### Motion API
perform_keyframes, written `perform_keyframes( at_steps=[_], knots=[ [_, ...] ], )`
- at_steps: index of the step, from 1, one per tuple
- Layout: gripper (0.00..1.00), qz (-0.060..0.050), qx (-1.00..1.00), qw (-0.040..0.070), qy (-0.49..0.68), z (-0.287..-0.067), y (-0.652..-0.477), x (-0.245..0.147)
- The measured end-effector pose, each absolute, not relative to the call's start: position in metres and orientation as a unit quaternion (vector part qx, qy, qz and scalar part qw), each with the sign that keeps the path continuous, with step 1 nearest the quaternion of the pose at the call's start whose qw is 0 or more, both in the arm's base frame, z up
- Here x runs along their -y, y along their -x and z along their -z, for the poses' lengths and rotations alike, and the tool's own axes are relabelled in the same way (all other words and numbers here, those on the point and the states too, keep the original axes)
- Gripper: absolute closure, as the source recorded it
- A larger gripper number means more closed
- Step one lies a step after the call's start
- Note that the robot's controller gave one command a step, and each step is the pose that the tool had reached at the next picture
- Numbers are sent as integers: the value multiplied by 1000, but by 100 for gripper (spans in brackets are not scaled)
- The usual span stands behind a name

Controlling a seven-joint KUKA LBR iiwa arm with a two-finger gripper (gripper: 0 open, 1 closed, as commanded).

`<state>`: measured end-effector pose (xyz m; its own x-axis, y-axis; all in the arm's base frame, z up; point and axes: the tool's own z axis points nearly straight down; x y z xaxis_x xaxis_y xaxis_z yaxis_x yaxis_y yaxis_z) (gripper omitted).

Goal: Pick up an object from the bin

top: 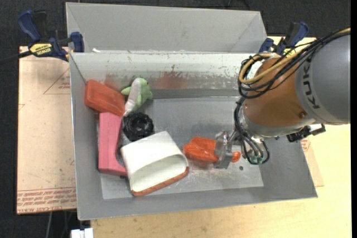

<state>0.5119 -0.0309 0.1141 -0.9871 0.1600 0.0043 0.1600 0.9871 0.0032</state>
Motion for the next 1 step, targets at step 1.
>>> perform_keyframes(
  at_steps=[1],
  knots=[
    [100,2,997,3,80,-140,-511,31]
  ],
)
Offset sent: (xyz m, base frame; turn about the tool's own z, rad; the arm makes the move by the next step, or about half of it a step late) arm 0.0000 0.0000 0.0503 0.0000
